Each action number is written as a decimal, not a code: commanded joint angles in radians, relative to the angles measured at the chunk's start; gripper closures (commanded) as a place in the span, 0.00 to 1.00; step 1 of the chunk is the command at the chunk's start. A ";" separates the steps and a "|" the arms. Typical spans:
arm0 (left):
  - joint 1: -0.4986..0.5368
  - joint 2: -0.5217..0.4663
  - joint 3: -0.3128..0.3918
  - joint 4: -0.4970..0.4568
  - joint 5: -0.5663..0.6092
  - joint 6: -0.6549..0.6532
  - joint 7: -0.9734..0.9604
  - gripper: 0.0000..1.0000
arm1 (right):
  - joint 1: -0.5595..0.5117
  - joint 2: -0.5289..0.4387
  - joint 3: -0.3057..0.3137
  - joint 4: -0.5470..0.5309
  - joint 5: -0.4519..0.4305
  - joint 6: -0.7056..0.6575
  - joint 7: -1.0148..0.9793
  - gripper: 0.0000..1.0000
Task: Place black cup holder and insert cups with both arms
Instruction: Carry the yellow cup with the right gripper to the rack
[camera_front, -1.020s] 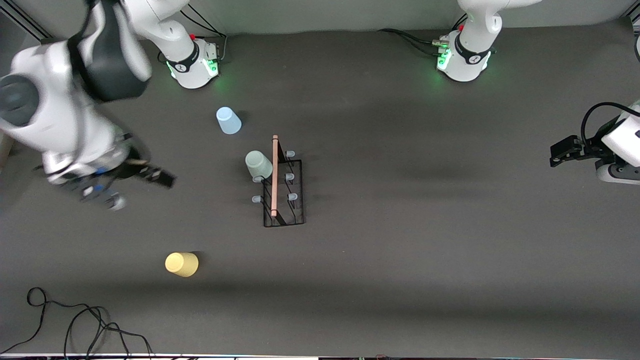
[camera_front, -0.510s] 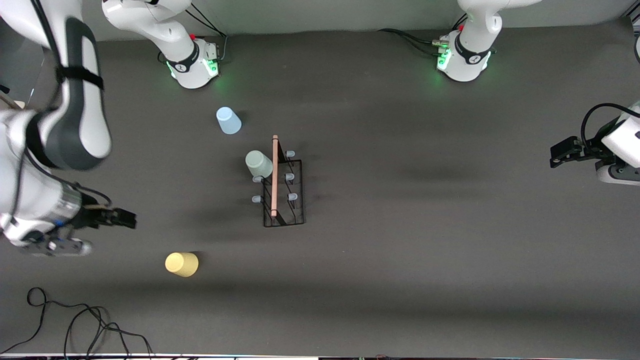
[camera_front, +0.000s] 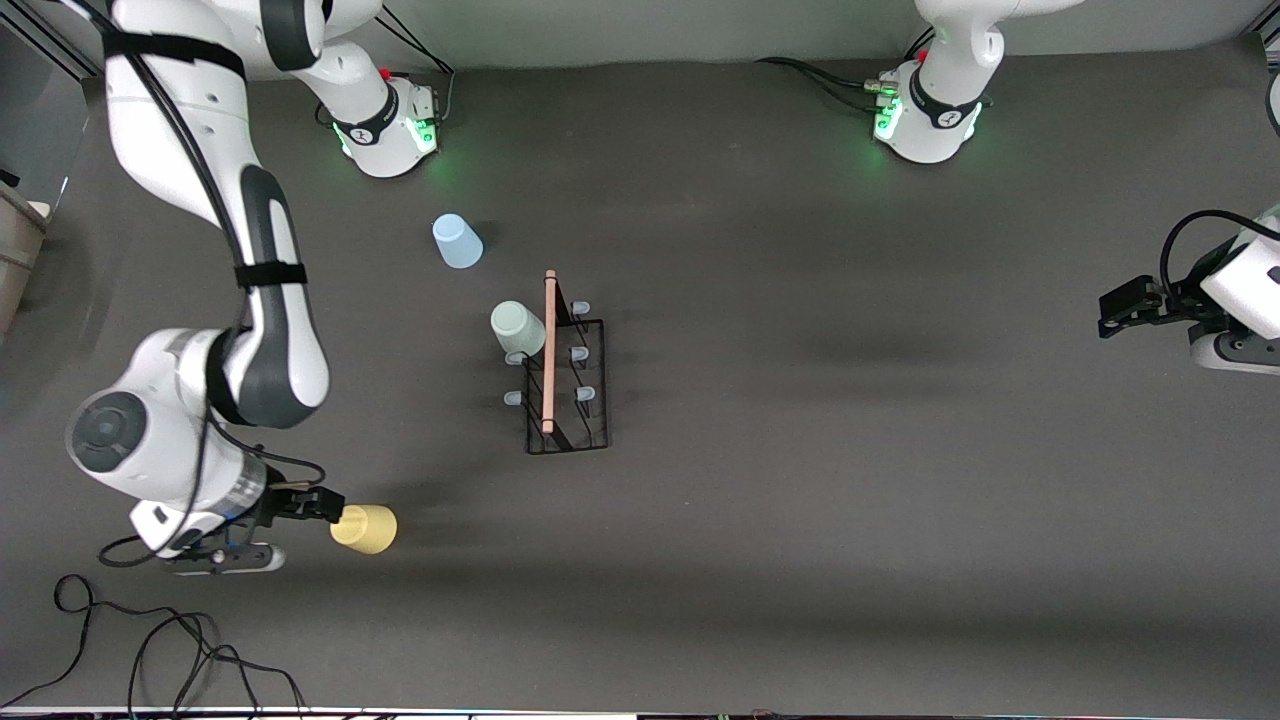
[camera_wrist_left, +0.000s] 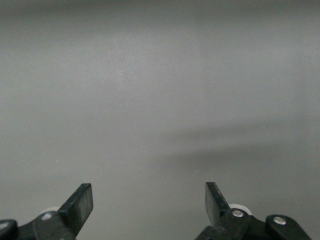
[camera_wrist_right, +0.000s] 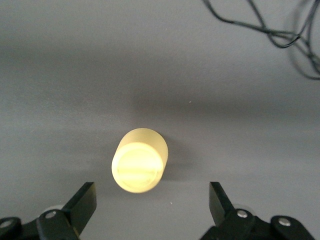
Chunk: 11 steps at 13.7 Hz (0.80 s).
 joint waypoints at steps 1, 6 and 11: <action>0.003 -0.005 -0.001 -0.005 -0.007 -0.003 0.014 0.00 | -0.003 0.073 -0.001 0.036 0.092 0.047 -0.060 0.00; 0.003 -0.002 -0.001 -0.007 -0.007 -0.001 0.014 0.00 | -0.001 0.148 0.011 0.036 0.129 0.101 -0.070 0.00; 0.003 0.002 -0.001 -0.005 -0.007 0.002 0.014 0.00 | 0.000 0.137 0.011 0.036 0.128 0.094 -0.073 0.66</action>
